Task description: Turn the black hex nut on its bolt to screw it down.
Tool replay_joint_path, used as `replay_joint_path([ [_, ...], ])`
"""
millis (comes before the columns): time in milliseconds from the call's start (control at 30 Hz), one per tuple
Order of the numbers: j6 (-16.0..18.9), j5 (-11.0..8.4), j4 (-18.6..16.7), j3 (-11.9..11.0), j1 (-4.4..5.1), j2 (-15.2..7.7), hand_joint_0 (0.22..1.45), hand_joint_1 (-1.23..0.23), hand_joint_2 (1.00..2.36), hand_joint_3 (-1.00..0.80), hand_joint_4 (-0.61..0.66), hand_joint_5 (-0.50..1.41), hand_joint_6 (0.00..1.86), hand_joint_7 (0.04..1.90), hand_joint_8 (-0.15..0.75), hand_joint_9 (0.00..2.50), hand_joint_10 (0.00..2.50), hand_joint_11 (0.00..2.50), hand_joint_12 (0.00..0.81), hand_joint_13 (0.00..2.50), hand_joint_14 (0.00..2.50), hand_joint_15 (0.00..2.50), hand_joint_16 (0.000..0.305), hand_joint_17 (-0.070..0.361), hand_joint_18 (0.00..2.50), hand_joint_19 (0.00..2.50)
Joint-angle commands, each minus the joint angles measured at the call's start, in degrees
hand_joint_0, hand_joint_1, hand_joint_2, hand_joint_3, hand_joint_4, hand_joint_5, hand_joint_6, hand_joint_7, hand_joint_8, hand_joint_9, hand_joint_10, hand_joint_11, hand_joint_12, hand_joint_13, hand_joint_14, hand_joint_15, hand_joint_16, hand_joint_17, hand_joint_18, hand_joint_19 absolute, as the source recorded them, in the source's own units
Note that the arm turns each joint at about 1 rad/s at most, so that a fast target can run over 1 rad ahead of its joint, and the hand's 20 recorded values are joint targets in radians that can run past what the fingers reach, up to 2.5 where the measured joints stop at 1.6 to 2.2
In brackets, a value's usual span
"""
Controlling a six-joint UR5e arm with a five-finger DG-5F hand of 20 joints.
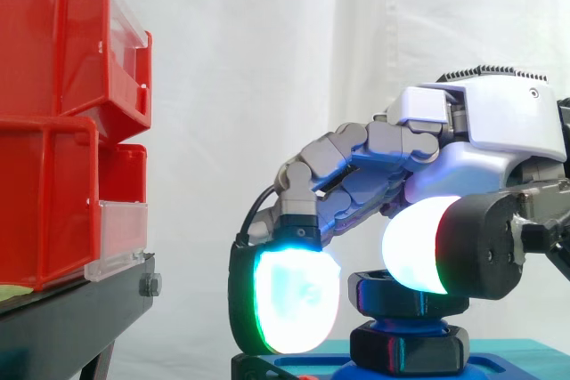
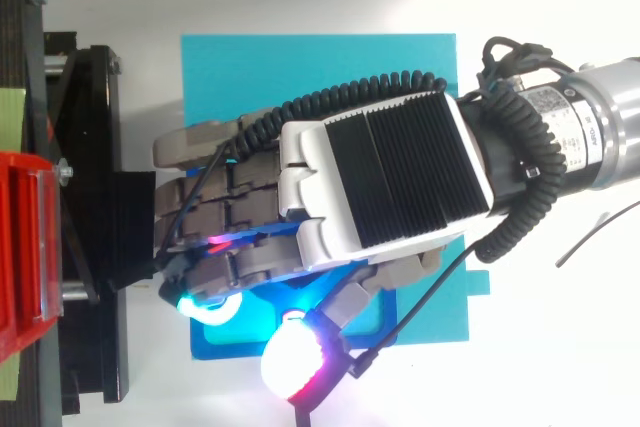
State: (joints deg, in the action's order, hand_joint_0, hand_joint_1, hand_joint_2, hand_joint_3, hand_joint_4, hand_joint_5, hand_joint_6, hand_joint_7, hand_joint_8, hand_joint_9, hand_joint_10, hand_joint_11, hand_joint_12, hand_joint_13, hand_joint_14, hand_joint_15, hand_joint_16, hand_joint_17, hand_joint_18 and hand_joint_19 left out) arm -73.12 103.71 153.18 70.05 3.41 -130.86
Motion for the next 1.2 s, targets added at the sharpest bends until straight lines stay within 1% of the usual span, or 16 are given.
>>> replay_joint_path([
  [0, -0.01, 1.93, 0.02, 0.00, -0.51, -0.01, 0.48, -0.37, 1.00, -0.50, 0.15, -0.20, 0.80, 0.80, 0.231, 0.63, 0.01, 0.24, 0.259, 0.62, 0.01, 0.17, 0.026, 0.059, 0.34, 0.11],
  [33, -0.01, 2.11, 0.02, 0.00, -0.42, 0.08, 0.48, -0.37, 1.00, -0.50, 0.15, -0.20, 0.81, 0.79, 0.229, 0.63, 0.01, 0.24, 0.260, 0.62, 0.01, 0.17, 0.026, 0.059, 0.34, 0.11],
  [100, -0.01, 2.46, 0.02, 0.00, -0.60, 0.08, 0.48, -0.37, 1.00, -0.50, 0.15, -0.20, 0.81, 0.80, 0.229, 0.63, 0.01, 0.24, 0.260, 0.62, 0.01, 0.17, 0.026, 0.059, 0.34, 0.11],
  [267, -0.18, 2.46, -0.16, 0.00, -0.77, -0.01, 0.48, -0.37, 1.00, -0.50, 0.15, -0.21, 0.82, 0.79, 0.234, 0.63, 0.01, 0.24, 0.263, 0.62, 0.01, 0.18, 0.026, 0.059, 0.34, 0.11],
  [300, -0.18, 2.46, -0.25, 0.00, -0.95, -0.01, 0.48, -0.37, 1.00, -0.50, 0.15, -0.21, 0.82, 0.79, 0.232, 0.63, 0.01, 0.24, 0.261, 0.62, 0.01, 0.18, 0.026, 0.059, 0.34, 0.11],
  [400, -0.18, 2.46, -0.16, 0.00, -1.04, 0.08, 0.48, -0.37, 1.00, -0.50, 0.15, -0.21, 0.82, 0.79, 0.233, 0.63, 0.01, 0.24, 0.261, 0.62, 0.01, 0.18, 0.026, 0.059, 0.34, 0.11],
  [533, -0.18, 3.16, -0.25, 0.00, -1.56, -0.01, 0.48, -0.37, 1.00, -0.50, 0.15, -0.21, 0.82, 0.78, 0.235, 0.63, 0.01, 0.25, 0.261, 0.62, 0.01, 0.18, 0.026, 0.060, 0.34, 0.11],
  [600, -0.18, 3.43, -0.25, 0.00, -1.65, -0.01, 0.48, -0.37, 1.00, -0.50, 0.16, -0.21, 0.83, 0.78, 0.235, 0.63, 0.01, 0.25, 0.262, 0.62, 0.01, 0.18, 0.027, 0.060, 0.34, 0.11],
  [833, -0.18, 5.36, -0.25, 0.00, -2.62, -0.01, 0.48, -0.37, 1.00, -0.50, 0.16, -0.21, 0.83, 0.79, 0.235, 0.63, 0.01, 0.25, 0.261, 0.63, 0.01, 0.18, 0.027, 0.060, 0.34, 0.11],
  [1000, -0.18, 6.85, -0.25, 0.00, -3.50, -0.01, 0.48, -0.36, 1.00, -0.50, 0.16, -0.21, 0.83, 0.78, 0.236, 0.63, 0.01, 0.25, 0.261, 0.63, 0.01, 0.19, 0.027, 0.060, 0.34, 0.11],
  [1067, -0.18, 6.94, -0.34, 0.00, -3.59, -0.01, 0.48, -0.36, 1.00, -0.50, 0.16, -0.21, 0.83, 0.77, 0.235, 0.63, 0.01, 0.26, 0.262, 0.63, 0.01, 0.19, 0.027, 0.060, 0.35, 0.11],
  [1100, -0.18, 7.65, -0.34, 0.00, -4.20, -0.01, 0.48, -0.37, 1.00, -0.50, 0.16, -0.21, 0.83, 0.77, 0.237, 0.64, 0.01, 0.26, 0.262, 0.63, 0.01, 0.19, 0.027, 0.060, 0.34, 0.11],
  [1167, -0.18, 8.00, -0.34, 0.00, -4.46, -0.01, 0.48, -0.37, 1.00, -0.50, 0.16, -0.21, 0.83, 0.77, 0.237, 0.64, 0.01, 0.26, 0.262, 0.63, 0.01, 0.19, 0.027, 0.060, 0.35, 0.11],
])
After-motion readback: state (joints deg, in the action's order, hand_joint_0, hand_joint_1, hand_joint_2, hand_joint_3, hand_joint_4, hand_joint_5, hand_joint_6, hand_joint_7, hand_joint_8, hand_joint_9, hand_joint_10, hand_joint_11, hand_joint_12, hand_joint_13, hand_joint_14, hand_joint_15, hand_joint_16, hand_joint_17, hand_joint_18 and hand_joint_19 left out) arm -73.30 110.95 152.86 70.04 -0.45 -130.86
